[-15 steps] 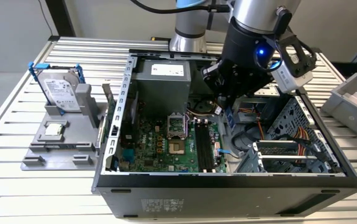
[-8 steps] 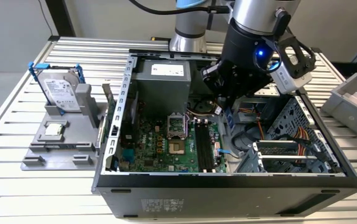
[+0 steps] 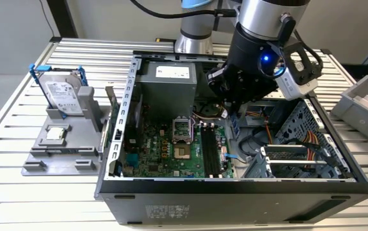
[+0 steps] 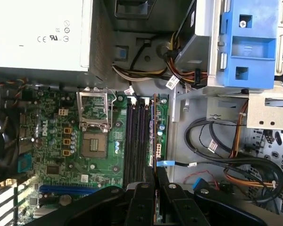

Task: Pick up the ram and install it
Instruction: 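Insert the ram into the slot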

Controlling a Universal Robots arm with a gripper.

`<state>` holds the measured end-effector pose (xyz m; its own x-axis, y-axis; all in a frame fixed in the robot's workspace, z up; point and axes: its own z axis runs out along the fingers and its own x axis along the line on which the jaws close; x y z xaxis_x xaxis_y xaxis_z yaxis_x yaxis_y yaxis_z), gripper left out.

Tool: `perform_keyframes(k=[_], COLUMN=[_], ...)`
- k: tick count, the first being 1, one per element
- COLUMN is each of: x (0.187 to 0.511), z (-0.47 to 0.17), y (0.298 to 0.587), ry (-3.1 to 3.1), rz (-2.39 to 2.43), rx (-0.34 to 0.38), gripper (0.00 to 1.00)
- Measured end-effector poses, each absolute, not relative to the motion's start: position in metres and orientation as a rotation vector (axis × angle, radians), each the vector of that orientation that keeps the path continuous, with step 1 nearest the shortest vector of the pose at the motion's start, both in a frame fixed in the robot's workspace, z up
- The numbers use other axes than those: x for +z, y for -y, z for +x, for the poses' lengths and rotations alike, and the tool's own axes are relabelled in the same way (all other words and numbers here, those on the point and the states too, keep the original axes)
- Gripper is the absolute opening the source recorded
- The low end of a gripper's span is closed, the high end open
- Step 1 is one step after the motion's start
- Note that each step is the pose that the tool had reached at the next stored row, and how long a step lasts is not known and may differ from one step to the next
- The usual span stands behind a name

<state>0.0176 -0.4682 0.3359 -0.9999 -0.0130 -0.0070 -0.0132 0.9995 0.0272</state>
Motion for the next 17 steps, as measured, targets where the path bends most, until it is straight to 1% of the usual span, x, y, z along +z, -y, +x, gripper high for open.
perform_keyframes(k=[17], x=[0.317], z=[0.017], y=[0.468], ry=[-3.145], rz=[0.114], rx=[0.04], gripper=[0.0])
